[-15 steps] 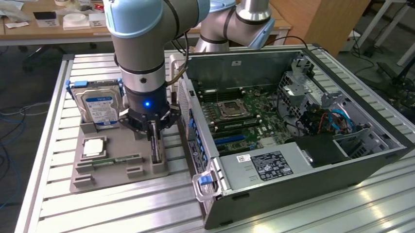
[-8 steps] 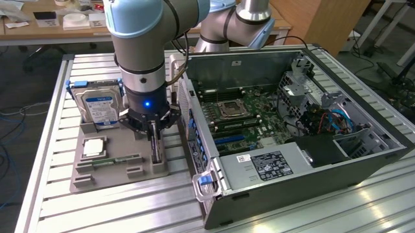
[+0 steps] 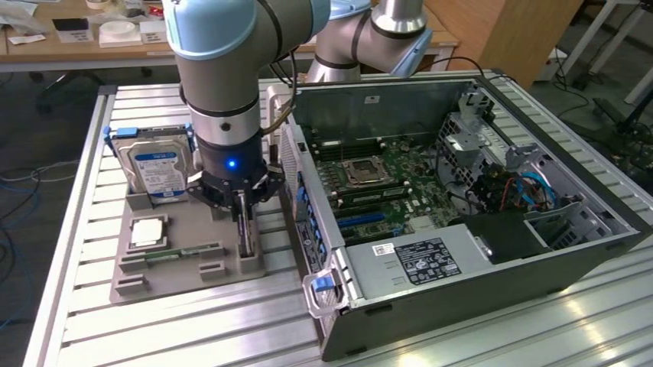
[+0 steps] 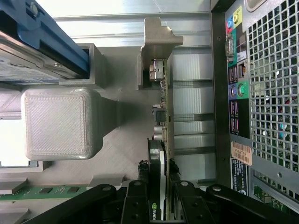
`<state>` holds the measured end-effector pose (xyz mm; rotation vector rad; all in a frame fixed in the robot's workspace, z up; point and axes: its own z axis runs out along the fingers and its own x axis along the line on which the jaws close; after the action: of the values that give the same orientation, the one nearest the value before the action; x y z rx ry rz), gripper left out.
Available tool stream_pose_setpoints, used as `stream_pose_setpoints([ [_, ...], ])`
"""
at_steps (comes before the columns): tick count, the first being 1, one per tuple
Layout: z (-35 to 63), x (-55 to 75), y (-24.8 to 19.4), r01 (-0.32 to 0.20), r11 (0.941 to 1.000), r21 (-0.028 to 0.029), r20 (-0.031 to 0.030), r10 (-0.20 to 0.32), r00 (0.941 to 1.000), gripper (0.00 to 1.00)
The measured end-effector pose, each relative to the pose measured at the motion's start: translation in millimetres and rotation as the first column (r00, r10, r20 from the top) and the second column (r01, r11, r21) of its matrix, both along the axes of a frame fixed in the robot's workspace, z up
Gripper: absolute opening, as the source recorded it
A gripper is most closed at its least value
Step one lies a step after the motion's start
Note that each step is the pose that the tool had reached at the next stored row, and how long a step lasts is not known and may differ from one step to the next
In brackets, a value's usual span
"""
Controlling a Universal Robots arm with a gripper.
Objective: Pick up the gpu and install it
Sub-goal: 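Pick up the gpu and move the gpu toward the slot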
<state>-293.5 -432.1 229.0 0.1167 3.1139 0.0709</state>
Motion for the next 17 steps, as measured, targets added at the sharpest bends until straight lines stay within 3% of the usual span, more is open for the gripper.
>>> stream_pose_setpoints([
  [6, 3.6, 0.0, 0.0, 0.0, 1.0, 0.0001, 0.0, 0.0, 1.0, 0.27],
  [17, 22.9, 0.0, 0.0, 0.0, 1.0, 0.0001, -0.0001, 0.0, 1.0, 0.27],
])
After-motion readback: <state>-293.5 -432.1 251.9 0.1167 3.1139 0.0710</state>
